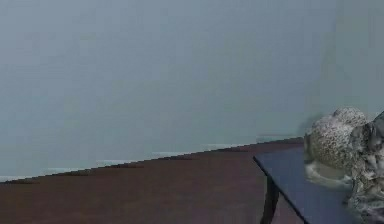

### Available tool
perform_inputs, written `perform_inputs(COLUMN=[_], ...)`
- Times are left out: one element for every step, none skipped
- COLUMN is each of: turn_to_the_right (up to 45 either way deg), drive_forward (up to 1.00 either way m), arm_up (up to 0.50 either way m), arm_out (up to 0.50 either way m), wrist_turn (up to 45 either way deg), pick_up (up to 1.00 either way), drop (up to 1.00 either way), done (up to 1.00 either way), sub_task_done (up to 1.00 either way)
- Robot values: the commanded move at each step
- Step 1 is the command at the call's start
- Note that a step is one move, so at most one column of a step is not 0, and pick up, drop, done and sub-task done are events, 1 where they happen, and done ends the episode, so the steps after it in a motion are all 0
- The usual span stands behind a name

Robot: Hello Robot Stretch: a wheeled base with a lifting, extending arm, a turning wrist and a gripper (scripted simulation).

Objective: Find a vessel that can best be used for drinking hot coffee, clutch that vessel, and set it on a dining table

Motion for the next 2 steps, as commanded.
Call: perform_inputs(turn_to_the_right=[-45.0,-15.0], drive_forward=[0.0,0.0], arm_up=[0.0,0.0], arm_out=[0.0,0.0], wrist_turn=[0.0,0.0], pick_up=[0.0,0.0], drop=[0.0,0.0], done=[0.0,0.0], sub_task_done=[0.0,0.0])
